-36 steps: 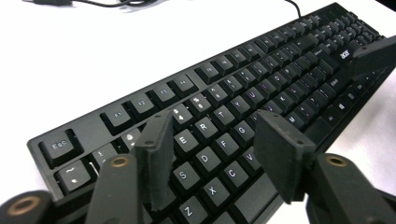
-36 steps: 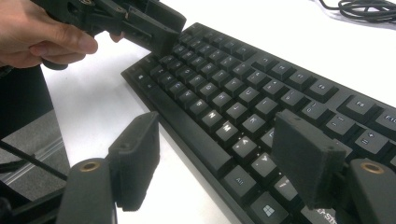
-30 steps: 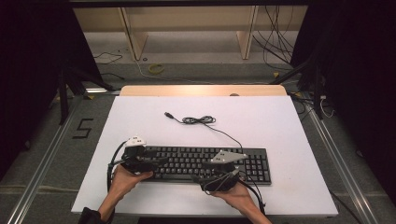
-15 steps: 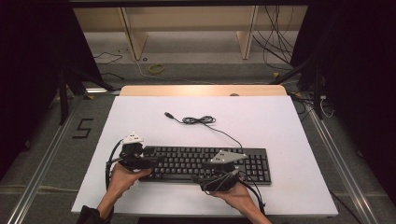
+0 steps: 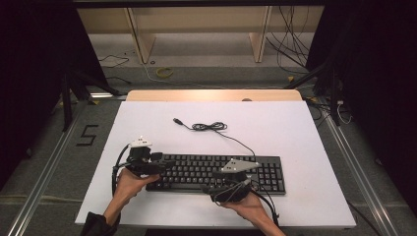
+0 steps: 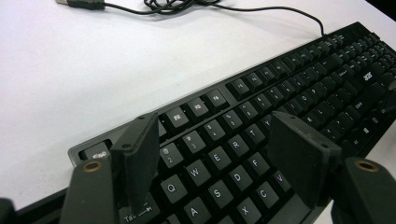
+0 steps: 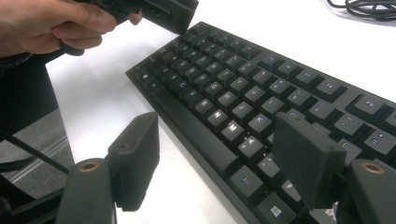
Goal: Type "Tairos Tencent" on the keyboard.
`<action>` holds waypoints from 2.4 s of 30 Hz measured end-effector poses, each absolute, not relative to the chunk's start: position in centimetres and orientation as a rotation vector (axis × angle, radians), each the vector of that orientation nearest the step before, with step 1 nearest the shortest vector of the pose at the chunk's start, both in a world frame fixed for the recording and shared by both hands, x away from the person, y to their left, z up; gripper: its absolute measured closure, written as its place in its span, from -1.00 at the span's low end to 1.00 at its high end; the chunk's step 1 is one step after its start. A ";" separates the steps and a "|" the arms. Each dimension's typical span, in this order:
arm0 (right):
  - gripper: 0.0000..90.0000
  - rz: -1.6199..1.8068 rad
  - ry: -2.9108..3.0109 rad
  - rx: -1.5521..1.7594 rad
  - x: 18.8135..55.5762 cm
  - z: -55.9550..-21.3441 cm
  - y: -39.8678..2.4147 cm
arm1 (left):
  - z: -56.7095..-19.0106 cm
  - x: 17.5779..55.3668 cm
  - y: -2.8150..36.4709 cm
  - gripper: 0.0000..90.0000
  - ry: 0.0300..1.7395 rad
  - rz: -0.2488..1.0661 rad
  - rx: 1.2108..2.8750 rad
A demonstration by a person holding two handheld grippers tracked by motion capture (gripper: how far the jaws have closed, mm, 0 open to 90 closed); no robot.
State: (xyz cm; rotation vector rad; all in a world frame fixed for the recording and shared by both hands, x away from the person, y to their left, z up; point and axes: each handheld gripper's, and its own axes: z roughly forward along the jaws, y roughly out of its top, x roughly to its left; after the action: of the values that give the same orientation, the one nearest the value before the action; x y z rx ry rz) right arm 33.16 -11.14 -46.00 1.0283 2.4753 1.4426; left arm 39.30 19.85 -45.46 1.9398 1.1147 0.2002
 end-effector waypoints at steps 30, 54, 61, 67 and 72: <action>-0.27 1.442 2.483 1.024 32.9 -46.0 -11.2 | -46.5 40.4 17.5 0.98 1.006 0.161 2.144; -0.26 1.446 2.478 1.020 32.9 -45.9 -11.1 | -46.9 40.3 17.9 0.82 1.059 0.148 2.094; -0.26 1.449 2.479 1.013 32.8 -45.8 -11.0 | -46.3 39.9 18.4 0.55 1.043 0.106 2.026; -0.26 1.451 2.475 1.010 32.8 -45.7 -11.0 | -45.6 39.4 18.9 0.31 1.033 0.103 1.969; -0.25 1.450 2.475 1.013 33.0 -45.7 -10.8 | -45.4 39.1 19.1 0.18 1.042 0.109 1.947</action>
State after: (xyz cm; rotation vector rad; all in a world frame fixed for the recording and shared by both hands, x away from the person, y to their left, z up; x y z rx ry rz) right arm 32.96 -10.78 -45.73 1.0125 2.4751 1.4500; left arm 39.15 19.14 -45.37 1.9474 1.0418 0.1088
